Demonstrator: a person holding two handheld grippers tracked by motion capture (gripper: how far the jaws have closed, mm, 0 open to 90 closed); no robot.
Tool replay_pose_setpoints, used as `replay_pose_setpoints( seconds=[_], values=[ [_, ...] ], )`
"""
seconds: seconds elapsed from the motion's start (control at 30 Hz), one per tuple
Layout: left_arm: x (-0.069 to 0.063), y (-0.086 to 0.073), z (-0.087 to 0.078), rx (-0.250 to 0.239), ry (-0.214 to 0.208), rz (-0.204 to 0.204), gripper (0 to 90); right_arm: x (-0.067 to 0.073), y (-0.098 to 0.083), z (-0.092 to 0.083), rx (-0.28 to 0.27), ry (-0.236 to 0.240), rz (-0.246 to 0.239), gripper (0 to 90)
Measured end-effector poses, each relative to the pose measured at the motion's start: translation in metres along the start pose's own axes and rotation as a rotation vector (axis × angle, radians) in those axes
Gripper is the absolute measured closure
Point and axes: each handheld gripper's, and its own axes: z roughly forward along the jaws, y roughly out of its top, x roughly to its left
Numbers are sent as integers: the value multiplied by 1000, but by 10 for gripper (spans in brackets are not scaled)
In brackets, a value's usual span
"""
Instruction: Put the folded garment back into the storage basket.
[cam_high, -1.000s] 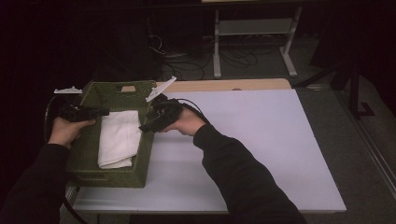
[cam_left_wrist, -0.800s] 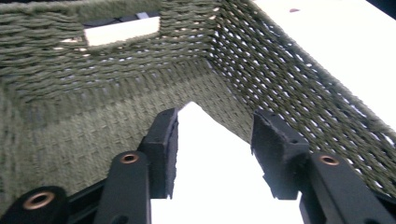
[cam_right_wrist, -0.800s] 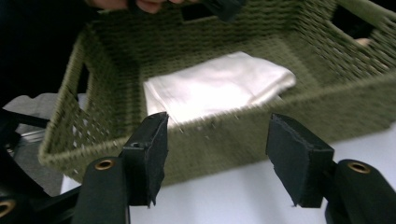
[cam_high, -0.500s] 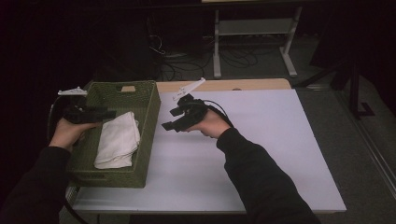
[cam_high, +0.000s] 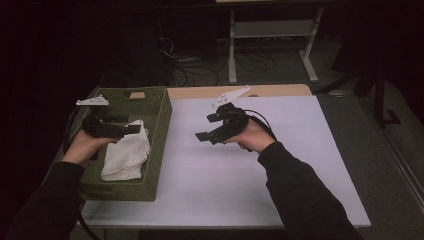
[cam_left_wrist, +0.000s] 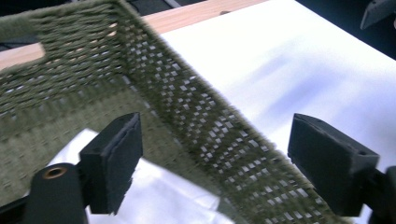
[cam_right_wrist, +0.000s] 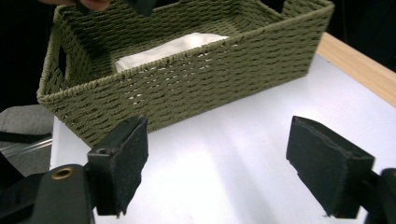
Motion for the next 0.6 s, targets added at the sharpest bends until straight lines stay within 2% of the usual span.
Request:
replay_pose_setpoints(
  seconds=[0.3, 0.6],
  values=[
    [-30, 2, 7, -4, -37, 56, 99, -6, -22, -29, -36, -56, 29, 131],
    [-52, -6, 17, -7, -87, 84, 49, -6, -44, -53, -48, -106, 42, 82]
  ],
)
